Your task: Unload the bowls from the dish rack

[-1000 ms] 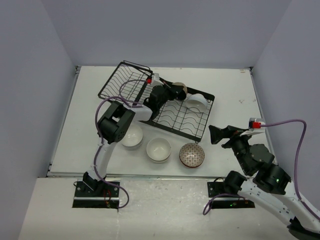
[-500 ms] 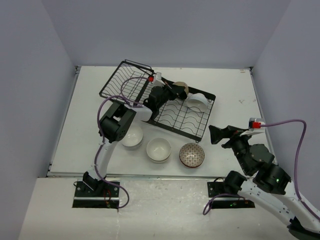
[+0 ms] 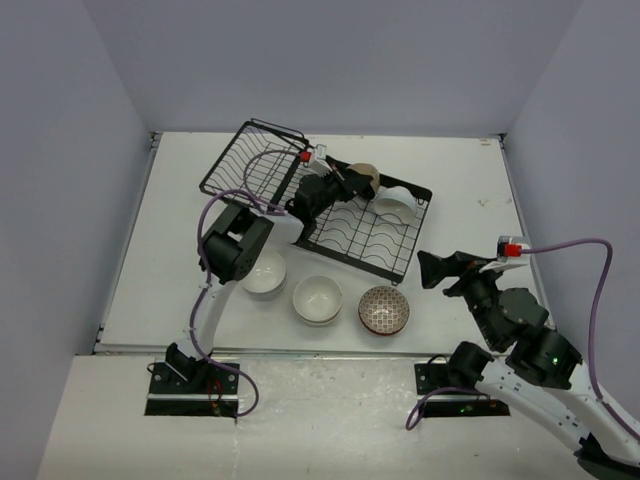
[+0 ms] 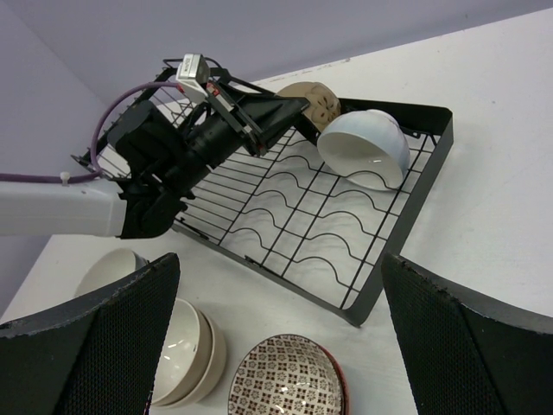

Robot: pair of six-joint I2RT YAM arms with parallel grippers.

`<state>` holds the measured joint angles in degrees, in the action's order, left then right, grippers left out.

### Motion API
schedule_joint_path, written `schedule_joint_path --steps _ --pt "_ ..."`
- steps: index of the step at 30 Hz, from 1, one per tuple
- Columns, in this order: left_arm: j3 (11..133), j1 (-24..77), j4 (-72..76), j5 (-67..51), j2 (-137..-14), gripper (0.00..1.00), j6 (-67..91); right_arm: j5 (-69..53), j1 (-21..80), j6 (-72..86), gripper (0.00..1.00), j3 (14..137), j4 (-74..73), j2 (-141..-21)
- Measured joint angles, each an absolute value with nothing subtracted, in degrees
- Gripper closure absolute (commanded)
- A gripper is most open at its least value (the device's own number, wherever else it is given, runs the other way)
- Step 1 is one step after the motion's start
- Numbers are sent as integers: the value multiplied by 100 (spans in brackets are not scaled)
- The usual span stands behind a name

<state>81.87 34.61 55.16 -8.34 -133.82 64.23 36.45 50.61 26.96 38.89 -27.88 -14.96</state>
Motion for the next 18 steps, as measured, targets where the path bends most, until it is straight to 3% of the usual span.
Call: schedule_joint_path --steps 18 --pt "8167 3424 6047 -1269 -12936 100 5739 3627 5061 2696 1 3889 -2788 -1498"
